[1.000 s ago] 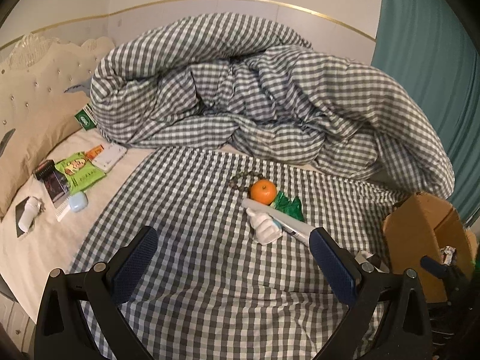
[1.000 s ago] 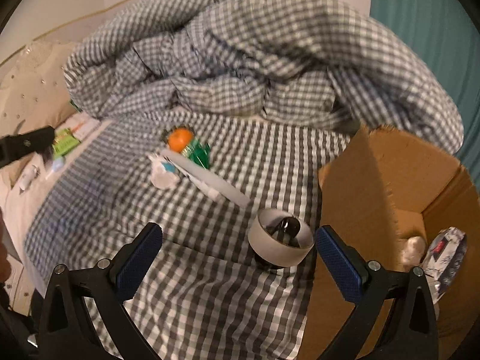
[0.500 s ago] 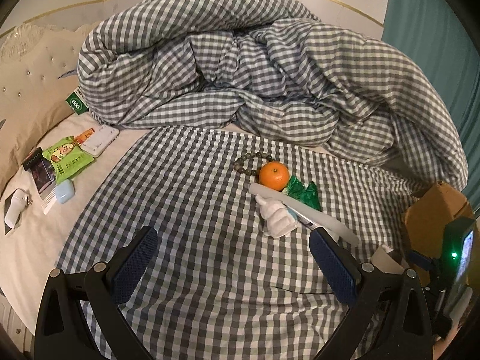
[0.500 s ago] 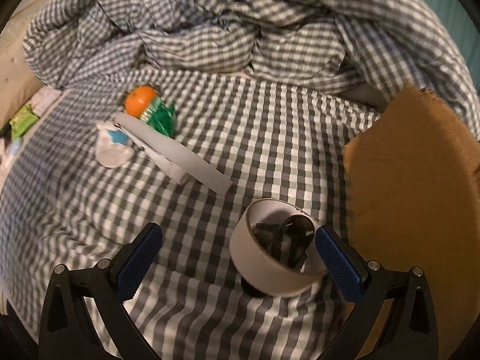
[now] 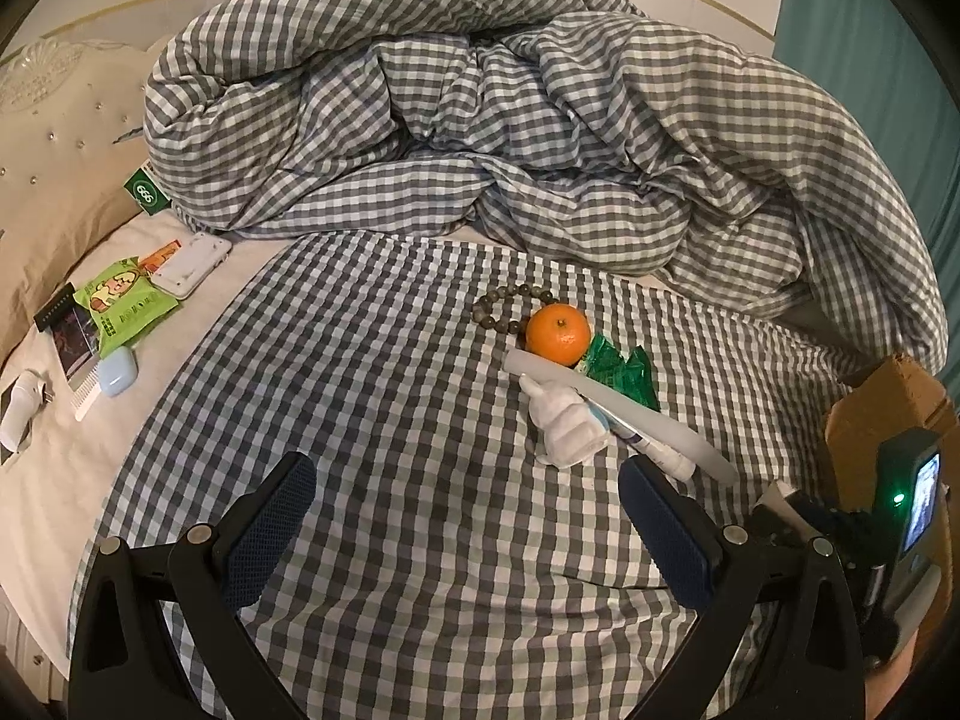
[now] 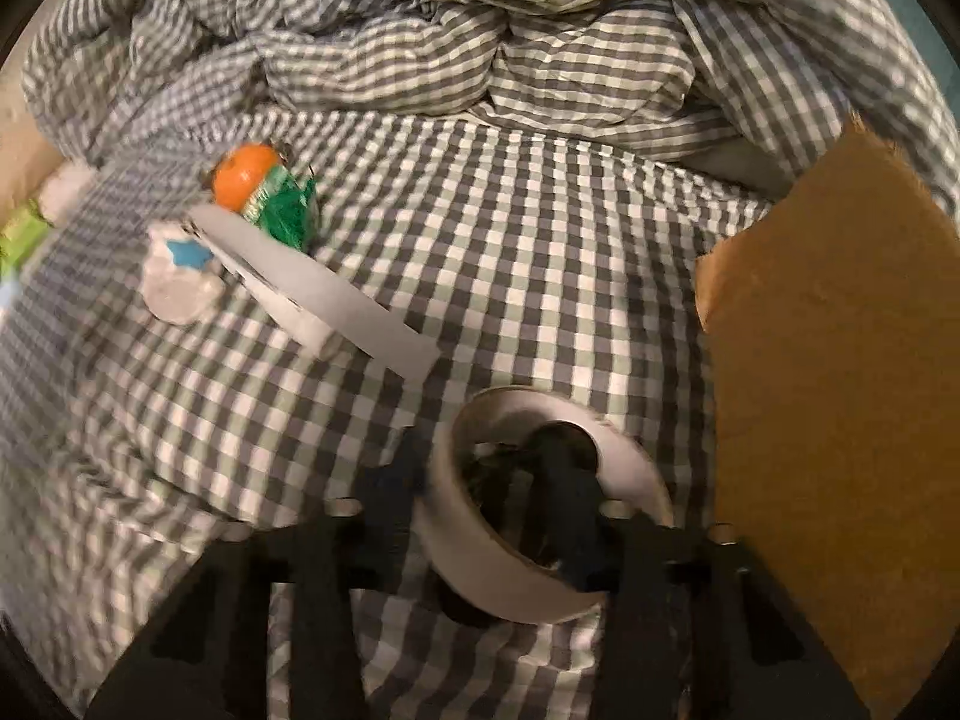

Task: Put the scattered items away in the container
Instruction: 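Lower the right tool onto the tape roll and close on it, then lift the tape roll with right tool while left tool grasps the white toy figure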

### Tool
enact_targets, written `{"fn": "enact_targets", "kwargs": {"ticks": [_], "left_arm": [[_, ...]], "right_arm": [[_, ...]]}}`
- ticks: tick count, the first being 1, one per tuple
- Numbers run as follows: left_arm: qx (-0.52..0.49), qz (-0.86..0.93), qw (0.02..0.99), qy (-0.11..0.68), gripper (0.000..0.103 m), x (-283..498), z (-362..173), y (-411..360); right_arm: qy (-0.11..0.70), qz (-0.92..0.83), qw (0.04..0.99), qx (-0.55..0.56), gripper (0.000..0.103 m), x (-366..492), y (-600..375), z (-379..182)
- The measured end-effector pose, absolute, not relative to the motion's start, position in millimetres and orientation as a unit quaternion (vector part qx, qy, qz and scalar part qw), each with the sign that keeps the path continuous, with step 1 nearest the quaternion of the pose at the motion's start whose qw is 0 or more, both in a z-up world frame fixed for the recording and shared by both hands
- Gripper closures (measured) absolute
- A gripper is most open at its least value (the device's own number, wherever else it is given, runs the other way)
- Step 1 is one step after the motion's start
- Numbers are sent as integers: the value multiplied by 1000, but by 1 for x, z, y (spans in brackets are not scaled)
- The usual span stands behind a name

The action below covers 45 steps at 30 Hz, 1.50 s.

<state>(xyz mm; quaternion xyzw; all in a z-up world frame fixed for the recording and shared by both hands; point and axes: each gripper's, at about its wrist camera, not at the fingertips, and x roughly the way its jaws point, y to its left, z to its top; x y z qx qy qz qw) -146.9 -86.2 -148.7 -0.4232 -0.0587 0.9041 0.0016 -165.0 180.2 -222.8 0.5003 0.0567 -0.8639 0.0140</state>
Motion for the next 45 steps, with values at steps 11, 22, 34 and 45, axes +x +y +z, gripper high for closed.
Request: {"fn": "enact_targets", "kwargs": {"ticks": [11,22,34,45], "left_arm": [[-409,911,6,-56,0,-136,-132,-85],[-390,918,-5,-70,0,-116,-111,-105],[-372,925,1,-72,0,-98,-91,-98],[-356,933,31,-53,0,-81,-69,-59]], "right_arm": [[46,-873,63,481,91,-153,153,-207],[41,-884,130,448,92,-125,109,-172],[31,-907,162,387,92,-88,110,-110],[19,-926,149,345,92,-58,139,-71]]}}
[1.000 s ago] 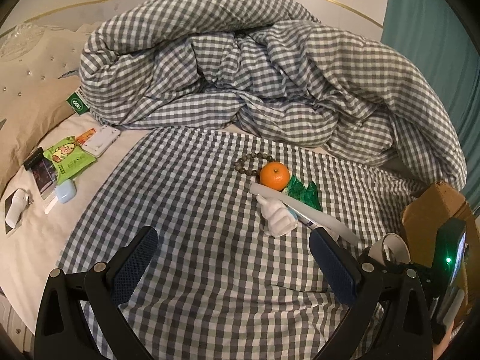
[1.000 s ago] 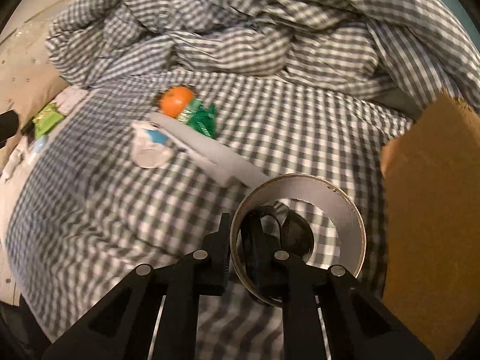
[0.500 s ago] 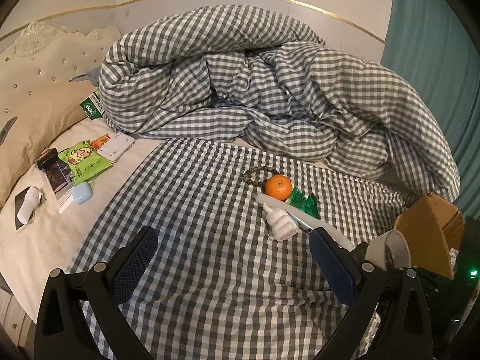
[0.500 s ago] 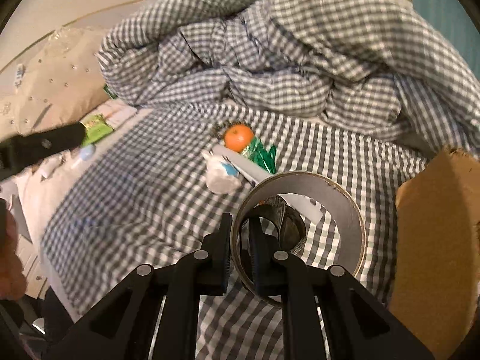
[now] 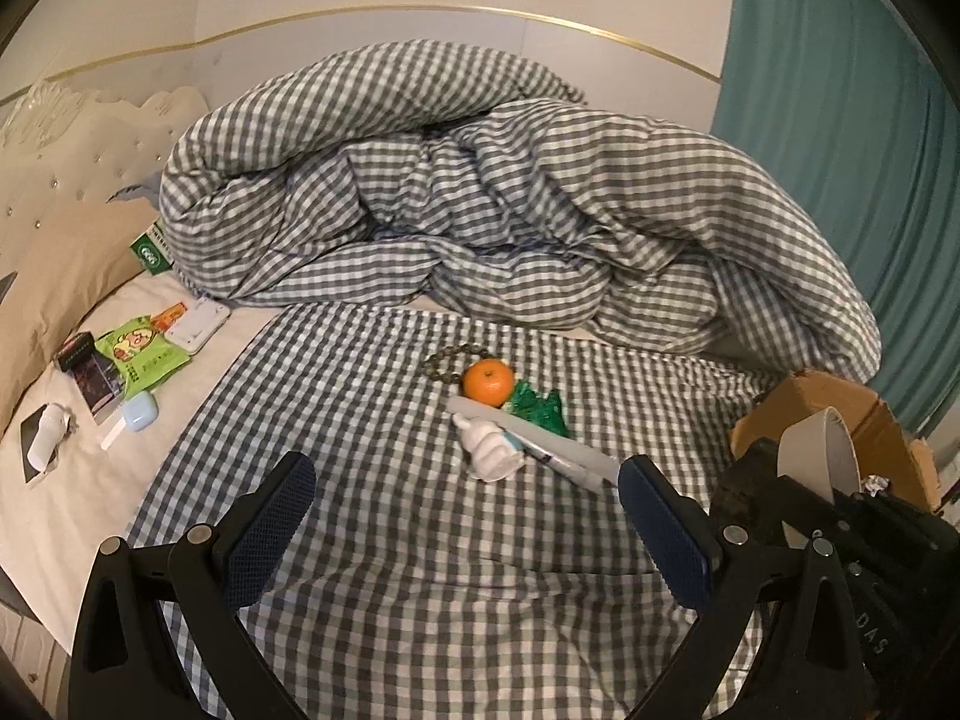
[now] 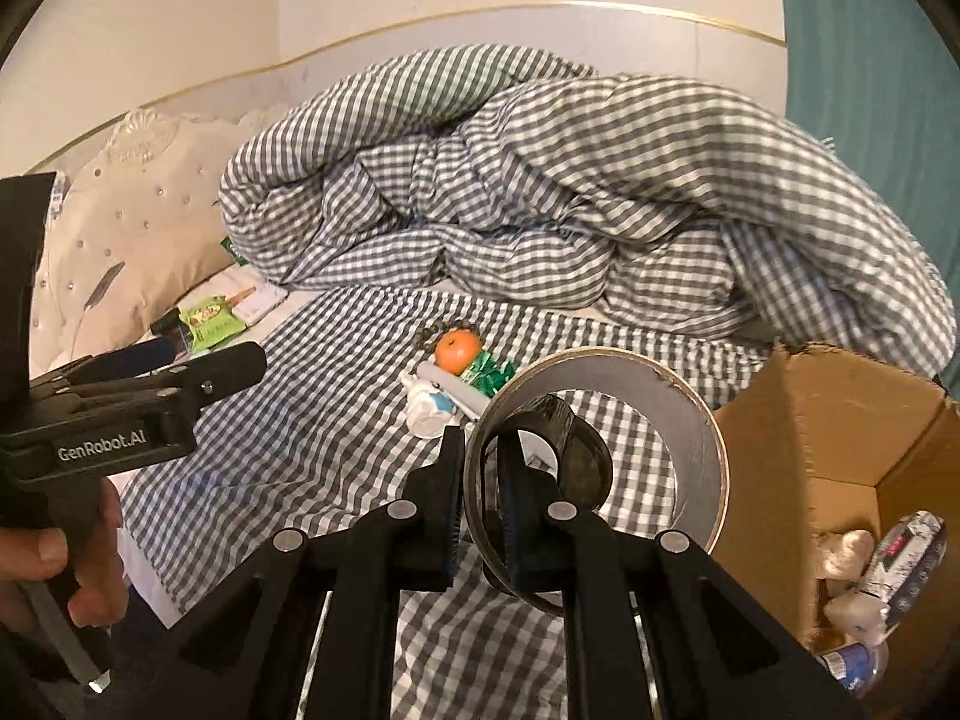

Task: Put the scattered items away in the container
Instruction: 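Lift the tape roll with right tool while left tool grasps the white toy figure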

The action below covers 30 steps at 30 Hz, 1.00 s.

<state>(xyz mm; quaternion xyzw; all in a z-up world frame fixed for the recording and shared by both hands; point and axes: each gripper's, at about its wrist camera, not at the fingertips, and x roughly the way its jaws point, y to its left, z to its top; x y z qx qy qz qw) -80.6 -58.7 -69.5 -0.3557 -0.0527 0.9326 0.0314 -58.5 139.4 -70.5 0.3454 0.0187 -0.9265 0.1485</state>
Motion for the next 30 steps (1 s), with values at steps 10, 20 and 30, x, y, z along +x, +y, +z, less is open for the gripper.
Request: {"fn": "enact_targets", "kwargs": {"ticks": [10,20,30], "left_arm": [[-347,936,40,-37,0,-77,-61,-38],[-381,923,39,-27,0,-129,-119,-22],[-447,895,2,-2,5,-191,-205,-4]], "right_arm": [[14,-942,122,311,92,-35,174,-40],[6,-954,72,289,92,-32,225,-20],[1,-957,68,283,92,-54,246,-22]]}}
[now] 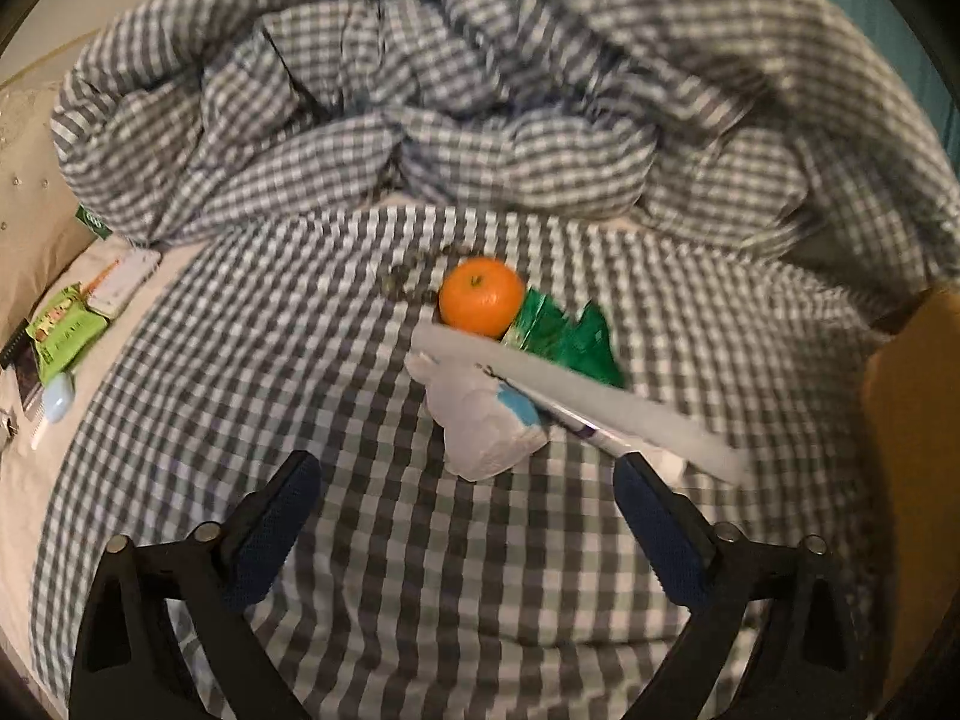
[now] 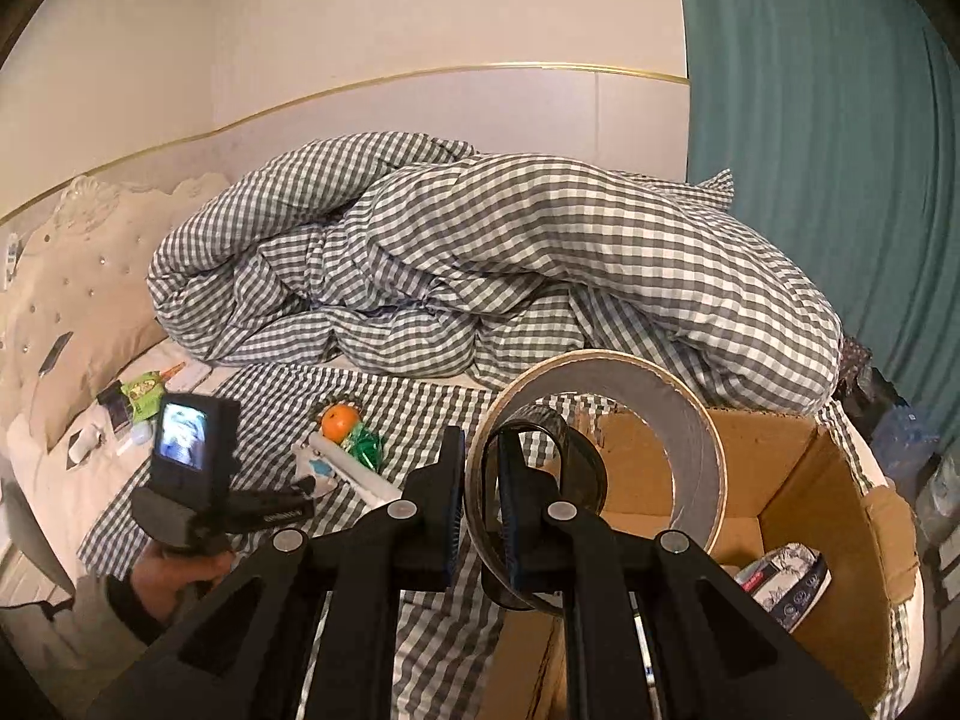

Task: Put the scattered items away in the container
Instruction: 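Lift the tape roll with right tool while left tool grasps the white toy figure, then carry tape roll and white toy to the box and release both inside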

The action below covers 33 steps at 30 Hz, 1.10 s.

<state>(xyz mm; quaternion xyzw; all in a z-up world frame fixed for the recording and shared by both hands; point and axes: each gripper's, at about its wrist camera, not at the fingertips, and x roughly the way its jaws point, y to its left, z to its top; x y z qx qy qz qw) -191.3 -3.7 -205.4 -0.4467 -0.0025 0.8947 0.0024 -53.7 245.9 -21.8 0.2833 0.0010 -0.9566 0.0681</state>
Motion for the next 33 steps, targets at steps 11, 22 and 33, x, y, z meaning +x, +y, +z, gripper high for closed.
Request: {"fn": "enact_targets", "kwargs": {"ticks": [11,22,33], "left_arm": [[-471,882,-22,2,21,-222,-243,-3],[-474,881,-1,0,56,-218,-245,4],[-424,906,18,-14,56,-189,-175,4]], "right_arm": [[-10,-959,65,276,92,-66,254,-27],[-13,-957,60,282,92,-67,259,-29],[-25,-961,60,269,92,-47,266,-20]]}}
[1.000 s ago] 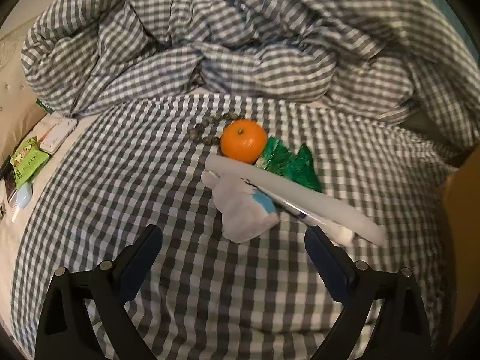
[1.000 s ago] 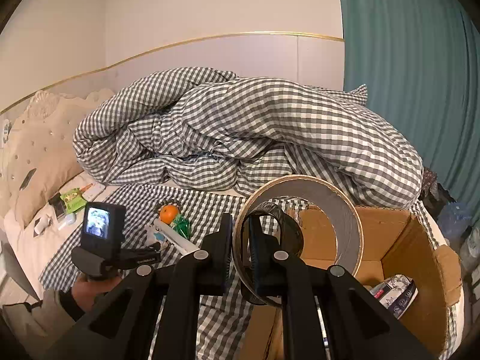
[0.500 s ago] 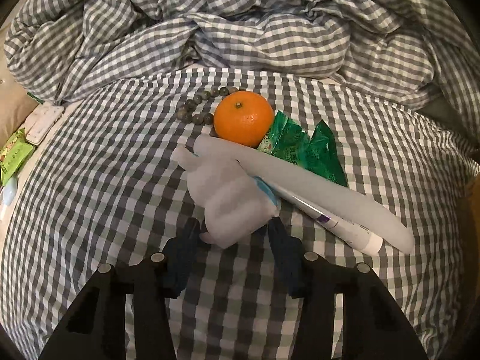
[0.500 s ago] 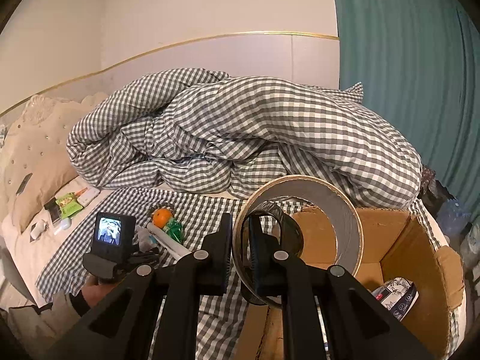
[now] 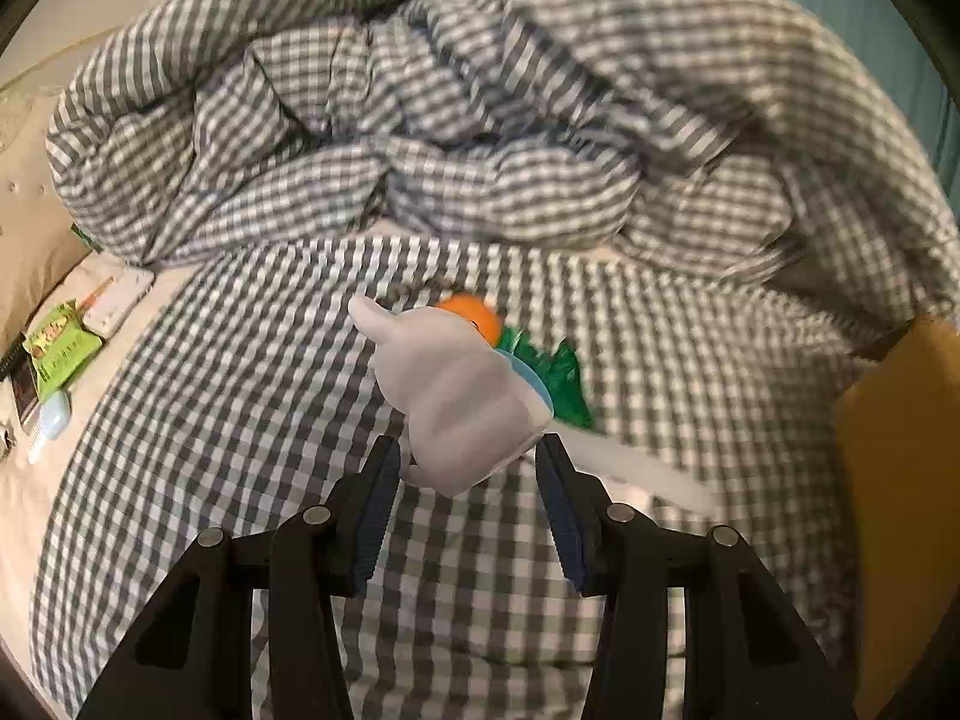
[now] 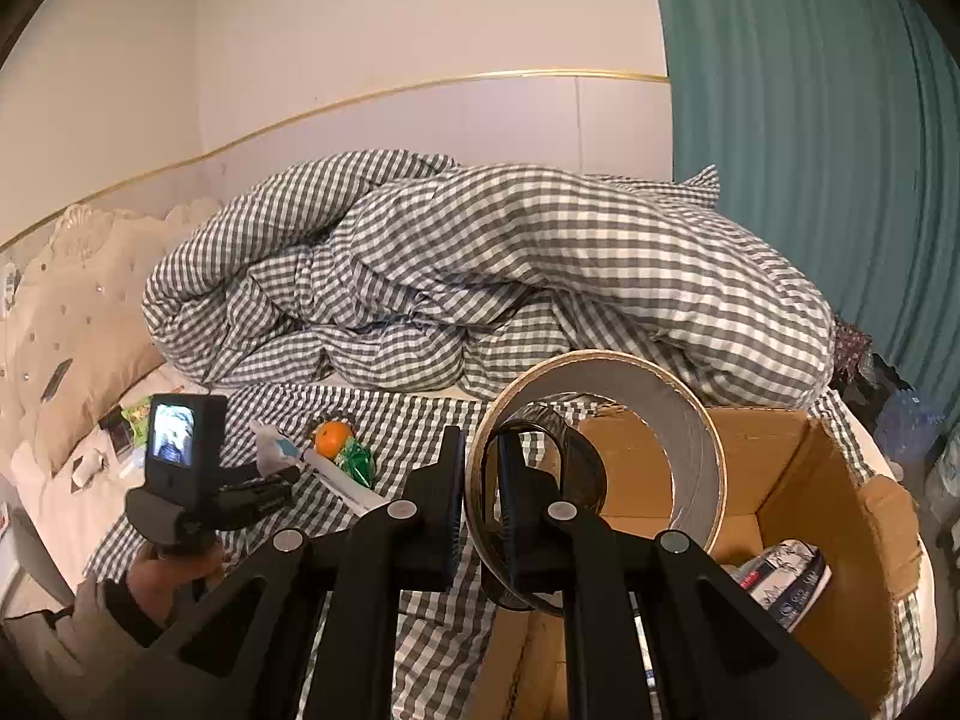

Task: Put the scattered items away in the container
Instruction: 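Carry tape roll and white toy to the box and release both inside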

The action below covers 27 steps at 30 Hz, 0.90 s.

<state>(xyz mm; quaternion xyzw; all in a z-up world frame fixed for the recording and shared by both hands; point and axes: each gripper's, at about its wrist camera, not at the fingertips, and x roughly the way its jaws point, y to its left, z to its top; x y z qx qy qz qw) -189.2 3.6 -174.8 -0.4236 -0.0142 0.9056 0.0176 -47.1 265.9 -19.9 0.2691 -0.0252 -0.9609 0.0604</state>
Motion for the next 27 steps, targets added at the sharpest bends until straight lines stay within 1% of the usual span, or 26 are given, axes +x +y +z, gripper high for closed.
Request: {"fn": "enact_targets", "kwargs": {"ticks": [7,15,23,27], "left_arm": [[-387,921,49,-14,56,-160,-118,27],[-336,935,112,-9,56,-120,-50,82],[-304,934,187,7,56,-78,-8,150],[-302,927,221,14,56,-65,-2,178]], "right_arm": [[-36,-965,44,256,92,-24,287,-8],[-46,-968,8,245,92,5,327,1],[-58,-967,-23,248,92,27,366,-1],[-66,-964,-34,256,92,33,382,-8]]}}
